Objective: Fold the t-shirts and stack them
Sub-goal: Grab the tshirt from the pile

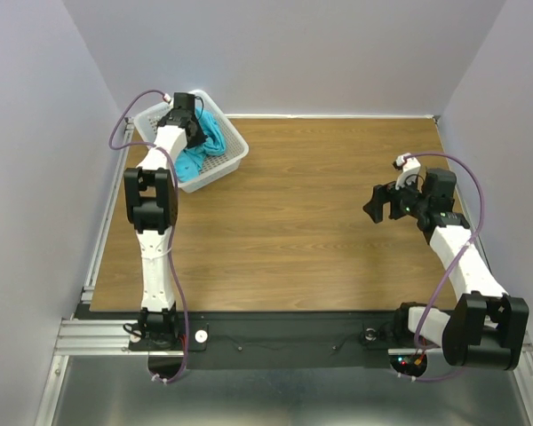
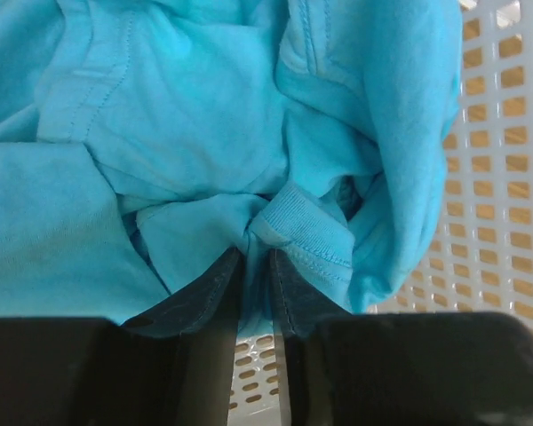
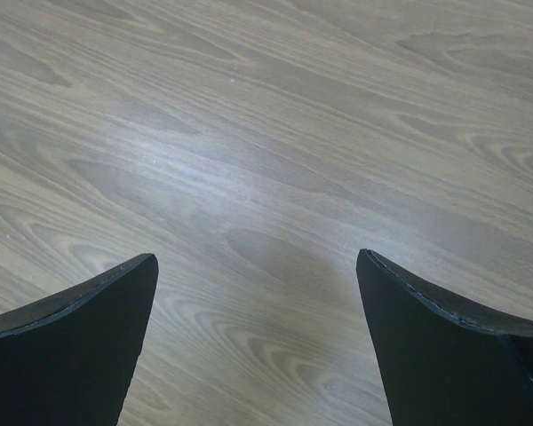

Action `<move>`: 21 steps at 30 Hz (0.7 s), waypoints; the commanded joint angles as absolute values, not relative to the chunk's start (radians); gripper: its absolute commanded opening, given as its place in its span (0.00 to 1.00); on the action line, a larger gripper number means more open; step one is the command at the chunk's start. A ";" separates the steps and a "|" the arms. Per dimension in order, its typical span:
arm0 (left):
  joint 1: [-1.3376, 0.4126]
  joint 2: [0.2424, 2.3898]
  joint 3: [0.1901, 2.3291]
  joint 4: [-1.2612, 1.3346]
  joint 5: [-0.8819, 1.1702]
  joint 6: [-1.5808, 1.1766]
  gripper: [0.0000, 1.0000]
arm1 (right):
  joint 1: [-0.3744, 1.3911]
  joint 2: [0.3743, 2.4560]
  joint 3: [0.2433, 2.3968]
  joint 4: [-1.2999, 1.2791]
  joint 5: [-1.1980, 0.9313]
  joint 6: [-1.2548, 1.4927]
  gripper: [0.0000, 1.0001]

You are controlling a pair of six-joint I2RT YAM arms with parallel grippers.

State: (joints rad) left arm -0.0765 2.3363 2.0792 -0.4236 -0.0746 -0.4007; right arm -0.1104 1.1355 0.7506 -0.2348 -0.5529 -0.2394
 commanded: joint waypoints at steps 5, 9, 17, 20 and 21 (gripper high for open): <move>-0.071 2.180 2.017 -0.290 -0.029 -0.327 0.00 | -0.124 1.112 0.759 -0.207 -0.581 -0.241 1.00; -0.069 2.074 1.922 -0.207 0.023 -0.281 0.00 | -0.127 1.111 0.759 -0.209 -0.584 -0.244 1.00; -0.071 1.815 1.761 -0.013 0.172 -0.198 0.00 | -0.133 1.109 0.755 -0.209 -0.595 -0.249 1.00; -0.069 1.747 1.755 0.023 0.232 -0.209 0.00 | -0.137 1.109 0.753 -0.207 -0.601 -0.250 1.00; -0.072 1.727 1.747 0.035 0.256 -0.219 0.00 | -0.137 1.109 0.753 -0.207 -0.603 -0.252 1.00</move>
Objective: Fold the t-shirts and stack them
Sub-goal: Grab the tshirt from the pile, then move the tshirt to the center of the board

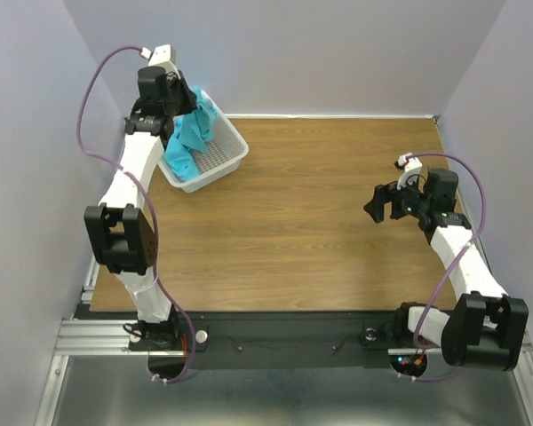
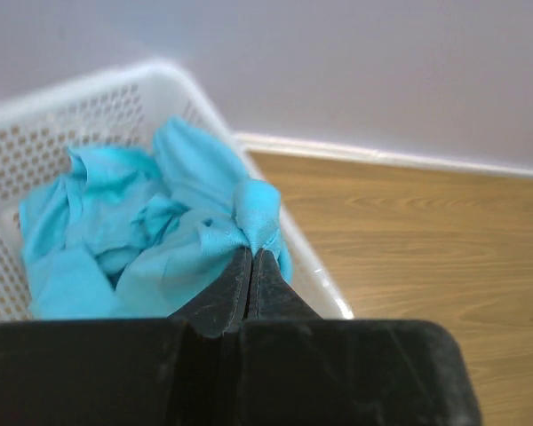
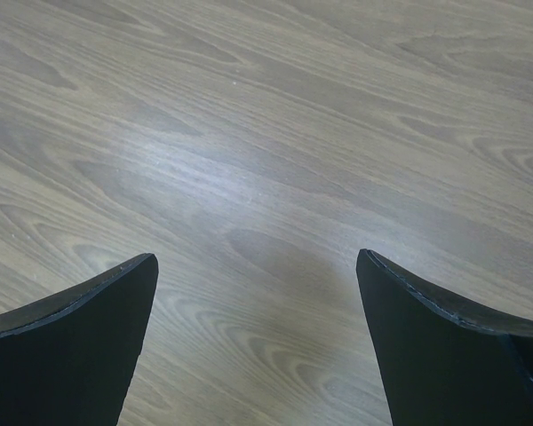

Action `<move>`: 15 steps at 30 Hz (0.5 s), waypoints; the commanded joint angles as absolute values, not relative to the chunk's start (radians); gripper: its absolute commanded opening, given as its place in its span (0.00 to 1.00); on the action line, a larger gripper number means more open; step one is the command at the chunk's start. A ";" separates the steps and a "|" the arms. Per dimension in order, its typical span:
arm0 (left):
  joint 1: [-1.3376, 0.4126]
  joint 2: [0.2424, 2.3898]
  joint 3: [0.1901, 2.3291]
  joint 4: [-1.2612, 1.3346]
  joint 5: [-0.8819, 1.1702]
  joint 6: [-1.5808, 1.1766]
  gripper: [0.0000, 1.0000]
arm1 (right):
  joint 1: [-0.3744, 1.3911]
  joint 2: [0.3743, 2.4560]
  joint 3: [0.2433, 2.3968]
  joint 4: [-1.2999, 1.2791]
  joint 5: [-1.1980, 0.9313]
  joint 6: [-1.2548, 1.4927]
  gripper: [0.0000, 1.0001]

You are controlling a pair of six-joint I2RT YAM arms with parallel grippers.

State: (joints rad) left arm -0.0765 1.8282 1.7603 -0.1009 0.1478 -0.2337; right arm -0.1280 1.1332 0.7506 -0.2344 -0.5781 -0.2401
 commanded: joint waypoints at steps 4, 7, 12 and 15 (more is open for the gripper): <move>-0.081 1.613 1.732 0.129 0.305 -0.253 0.00 | -0.140 1.109 0.752 -0.206 -0.607 -0.252 1.00; -0.090 1.559 1.733 0.181 0.348 -0.293 0.00 | -0.141 1.109 0.750 -0.204 -0.609 -0.253 1.00; -0.124 1.467 1.755 0.316 0.431 -0.379 0.00 | -0.144 1.111 0.750 -0.203 -0.609 -0.255 1.00; -0.172 1.434 1.801 0.363 0.465 -0.405 0.00 | -0.147 1.111 0.749 -0.202 -0.606 -0.258 1.00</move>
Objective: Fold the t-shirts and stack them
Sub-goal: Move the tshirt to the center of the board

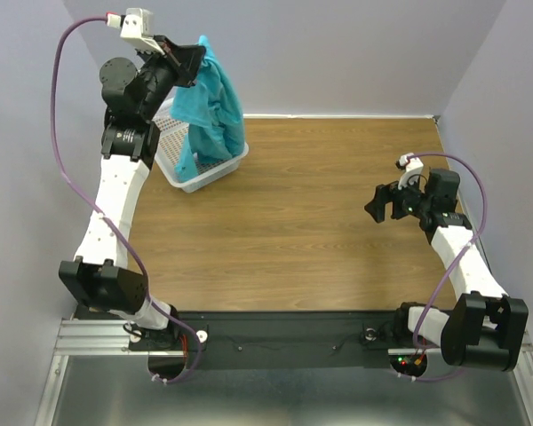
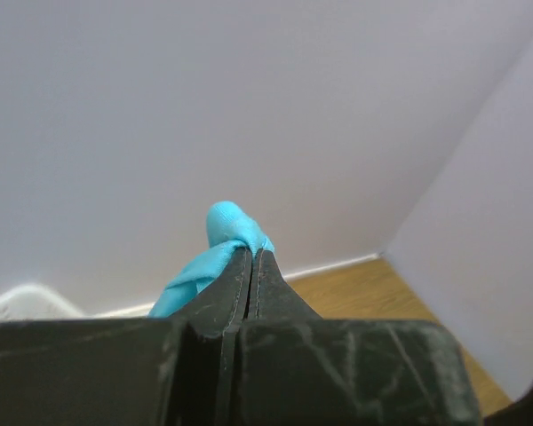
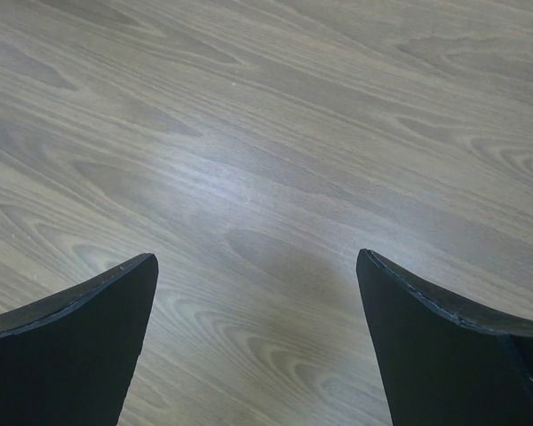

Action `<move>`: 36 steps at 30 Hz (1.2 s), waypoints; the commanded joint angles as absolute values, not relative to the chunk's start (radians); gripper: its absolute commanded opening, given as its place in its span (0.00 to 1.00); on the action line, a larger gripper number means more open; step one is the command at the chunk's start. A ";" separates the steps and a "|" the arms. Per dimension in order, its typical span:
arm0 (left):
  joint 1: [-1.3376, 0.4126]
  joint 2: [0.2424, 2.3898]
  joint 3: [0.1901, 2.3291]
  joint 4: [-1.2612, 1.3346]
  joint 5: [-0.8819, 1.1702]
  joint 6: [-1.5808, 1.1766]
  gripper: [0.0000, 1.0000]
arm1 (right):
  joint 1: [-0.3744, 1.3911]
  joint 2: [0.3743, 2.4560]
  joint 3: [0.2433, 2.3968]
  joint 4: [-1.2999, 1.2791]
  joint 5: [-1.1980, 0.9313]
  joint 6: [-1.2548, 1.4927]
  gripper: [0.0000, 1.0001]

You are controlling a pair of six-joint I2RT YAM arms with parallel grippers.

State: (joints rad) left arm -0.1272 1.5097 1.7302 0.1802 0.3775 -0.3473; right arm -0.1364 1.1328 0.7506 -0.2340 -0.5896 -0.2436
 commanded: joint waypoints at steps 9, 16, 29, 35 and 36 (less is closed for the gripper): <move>-0.316 1.394 1.931 0.433 0.450 -0.448 0.00 | -0.156 1.111 0.750 -0.198 -0.597 -0.255 1.00; -0.429 1.413 2.031 0.492 0.436 -0.528 0.00 | -0.166 1.106 0.750 -0.193 -0.580 -0.256 1.00; -0.561 1.442 1.903 0.538 0.428 -0.637 0.00 | -0.196 1.077 0.750 -0.187 -0.534 -0.259 1.00; -0.569 1.335 1.485 0.566 0.414 -0.614 0.00 | -0.219 1.062 0.747 -0.186 -0.535 -0.261 1.00; -0.572 1.325 1.432 0.568 0.411 -0.604 0.00 | -0.218 1.062 0.747 -0.187 -0.537 -0.262 1.00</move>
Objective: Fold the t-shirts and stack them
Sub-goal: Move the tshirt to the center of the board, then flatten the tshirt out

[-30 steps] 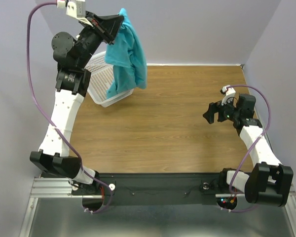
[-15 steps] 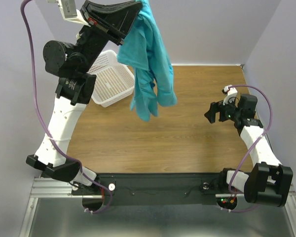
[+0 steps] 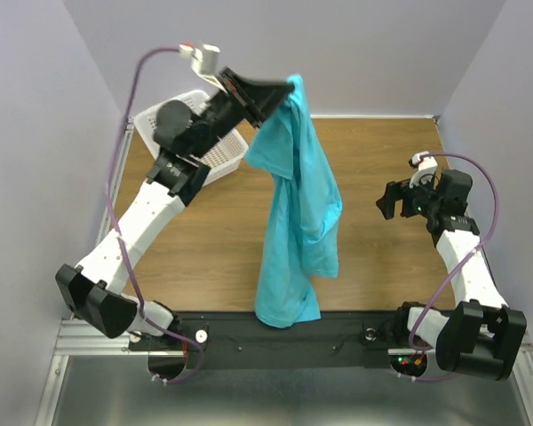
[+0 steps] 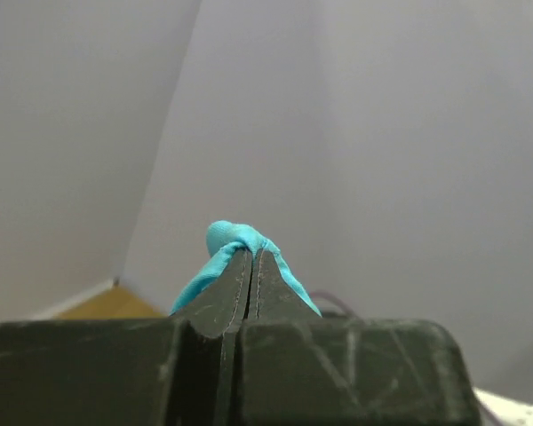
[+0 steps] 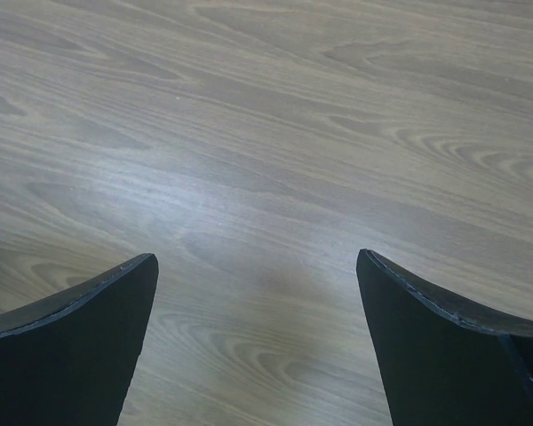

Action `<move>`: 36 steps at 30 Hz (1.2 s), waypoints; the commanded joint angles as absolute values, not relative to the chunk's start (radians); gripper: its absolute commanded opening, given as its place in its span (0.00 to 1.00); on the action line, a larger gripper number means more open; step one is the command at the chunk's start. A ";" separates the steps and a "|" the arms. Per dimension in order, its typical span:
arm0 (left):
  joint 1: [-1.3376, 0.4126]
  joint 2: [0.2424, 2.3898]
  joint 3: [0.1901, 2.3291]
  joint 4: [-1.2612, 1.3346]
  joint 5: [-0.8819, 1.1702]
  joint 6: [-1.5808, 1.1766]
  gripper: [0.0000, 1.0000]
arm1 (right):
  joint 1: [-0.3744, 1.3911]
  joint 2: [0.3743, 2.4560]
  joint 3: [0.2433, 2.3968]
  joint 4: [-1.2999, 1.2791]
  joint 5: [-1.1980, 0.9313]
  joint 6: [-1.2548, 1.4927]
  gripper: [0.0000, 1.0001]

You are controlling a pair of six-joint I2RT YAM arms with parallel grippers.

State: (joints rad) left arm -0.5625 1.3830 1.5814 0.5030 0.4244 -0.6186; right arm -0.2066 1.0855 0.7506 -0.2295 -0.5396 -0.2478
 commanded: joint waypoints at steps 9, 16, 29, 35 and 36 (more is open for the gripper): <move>-0.640 1.428 1.040 0.581 0.351 -0.463 0.00 | -0.219 1.075 0.746 -0.187 -0.568 -0.259 1.00; -0.667 1.629 1.222 0.577 0.285 -0.390 0.00 | -0.222 1.081 0.742 -0.187 -0.566 -0.261 1.00; -0.683 1.785 1.744 0.417 0.287 -0.328 0.00 | -0.233 1.091 0.746 -0.187 -0.569 -0.259 1.00; -0.698 1.815 1.903 0.390 0.298 -0.333 0.00 | -0.239 1.089 0.746 -0.187 -0.566 -0.258 1.00; -0.698 1.815 1.917 0.387 0.298 -0.333 0.00 | -0.239 1.089 0.746 -0.186 -0.568 -0.258 1.00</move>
